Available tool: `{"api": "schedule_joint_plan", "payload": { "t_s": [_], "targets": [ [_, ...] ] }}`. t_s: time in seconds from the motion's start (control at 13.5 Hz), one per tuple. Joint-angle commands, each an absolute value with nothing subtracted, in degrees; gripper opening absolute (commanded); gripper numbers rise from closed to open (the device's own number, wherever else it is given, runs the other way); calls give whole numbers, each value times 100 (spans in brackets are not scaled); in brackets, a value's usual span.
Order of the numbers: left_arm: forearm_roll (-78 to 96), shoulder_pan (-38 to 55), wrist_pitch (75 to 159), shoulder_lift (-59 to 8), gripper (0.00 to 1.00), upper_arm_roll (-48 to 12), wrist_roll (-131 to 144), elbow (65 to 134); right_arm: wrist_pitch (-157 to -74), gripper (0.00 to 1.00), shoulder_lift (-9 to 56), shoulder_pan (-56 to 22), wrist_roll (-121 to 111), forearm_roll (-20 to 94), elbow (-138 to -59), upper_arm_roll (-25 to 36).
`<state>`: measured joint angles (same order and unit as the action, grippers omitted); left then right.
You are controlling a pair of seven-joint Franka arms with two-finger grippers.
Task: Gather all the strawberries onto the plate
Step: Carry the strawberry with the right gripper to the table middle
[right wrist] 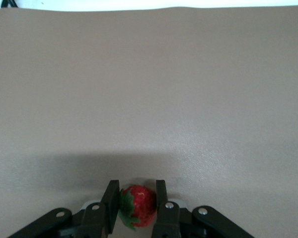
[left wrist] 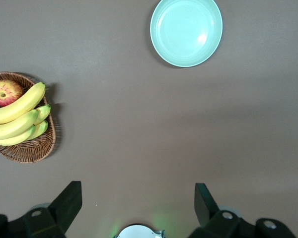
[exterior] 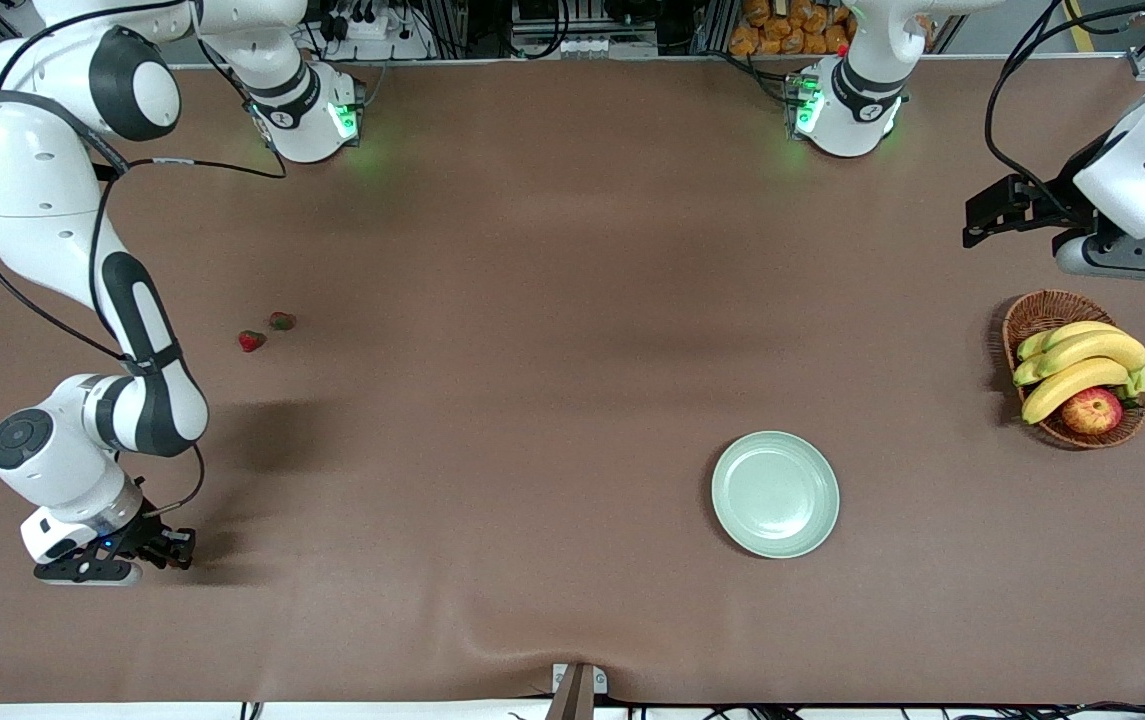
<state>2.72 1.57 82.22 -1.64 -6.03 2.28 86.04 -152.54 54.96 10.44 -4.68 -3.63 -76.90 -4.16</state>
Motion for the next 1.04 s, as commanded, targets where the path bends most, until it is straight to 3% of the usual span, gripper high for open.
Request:
{"api": "schedule_joint_plan", "payload": {
  "t_s": [0.0, 0.37, 0.74, 0.96],
  "targets": [
    [343, 149, 8253, -167, 100, -615, 352, 8561, -14943, 0, 5415, 871, -335, -369, -7541, -483],
    [334, 141, 8253, -167, 100, -615, 352, 8560, -14012, 0, 5142, 528, 1148, -378, -7515, -667],
    [316, 149, 8279, -176, 100, -606, 352, 8552, -13255, 0, 5089, 431, 3248, -404, -7313, -1633],
    [308, 149, 8341, -176, 100, -580, 360, 8552, -13219, 0, 5089, 29, 4391, -439, -7321, -1837]
  ]
}}
